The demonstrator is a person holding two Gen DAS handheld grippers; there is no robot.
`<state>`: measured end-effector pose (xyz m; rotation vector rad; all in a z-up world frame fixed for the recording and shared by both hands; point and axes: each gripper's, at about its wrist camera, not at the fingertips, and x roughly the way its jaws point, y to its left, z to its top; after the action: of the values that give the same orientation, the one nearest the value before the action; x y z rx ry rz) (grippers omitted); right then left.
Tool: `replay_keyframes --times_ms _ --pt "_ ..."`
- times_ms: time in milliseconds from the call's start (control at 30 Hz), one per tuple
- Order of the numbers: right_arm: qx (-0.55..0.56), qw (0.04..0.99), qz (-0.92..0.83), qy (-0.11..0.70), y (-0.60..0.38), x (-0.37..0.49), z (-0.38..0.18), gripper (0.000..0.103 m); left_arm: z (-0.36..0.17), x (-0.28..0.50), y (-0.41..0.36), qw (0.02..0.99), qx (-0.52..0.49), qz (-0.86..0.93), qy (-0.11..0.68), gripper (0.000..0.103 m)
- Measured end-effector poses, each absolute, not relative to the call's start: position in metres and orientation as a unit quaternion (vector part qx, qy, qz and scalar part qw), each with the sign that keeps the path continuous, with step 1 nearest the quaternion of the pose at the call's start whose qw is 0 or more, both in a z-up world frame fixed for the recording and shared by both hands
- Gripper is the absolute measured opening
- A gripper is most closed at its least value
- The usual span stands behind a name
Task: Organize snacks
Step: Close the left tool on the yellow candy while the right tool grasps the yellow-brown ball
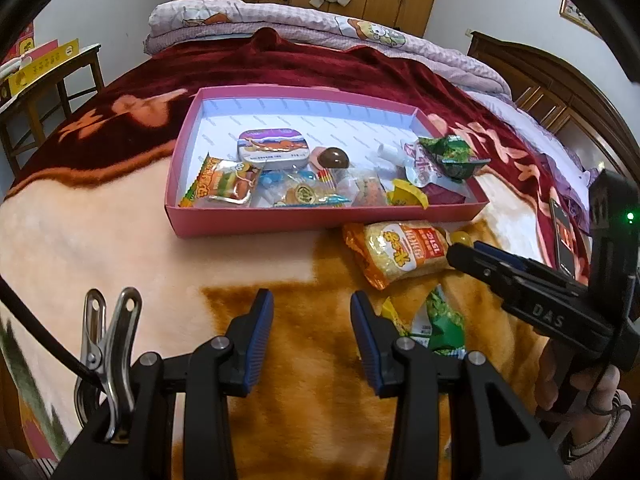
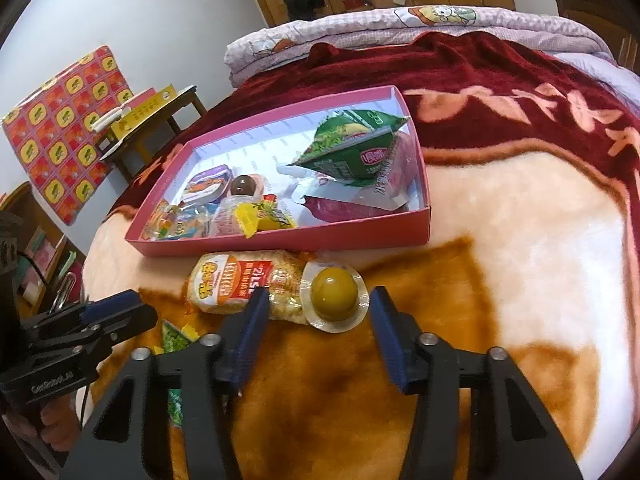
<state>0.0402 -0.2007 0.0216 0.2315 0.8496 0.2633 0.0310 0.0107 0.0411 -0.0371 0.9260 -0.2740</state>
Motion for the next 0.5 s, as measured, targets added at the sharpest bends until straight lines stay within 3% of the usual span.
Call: replay_keyframes --times_ms 233,500 --pt "0.113 0.9 0.122 0.404 -0.2071 0.0394 0.0191 0.032 0.0404 0.0293 0.0074 0.882 -0.02 -0.14 0.45 0.042" --pt "0.111 0.902 0.12 0.399 -0.2062 0.0353 0.0214 0.03 0.043 0.0227 0.0044 0.88 -0.016 -0.148 0.451 0.042"
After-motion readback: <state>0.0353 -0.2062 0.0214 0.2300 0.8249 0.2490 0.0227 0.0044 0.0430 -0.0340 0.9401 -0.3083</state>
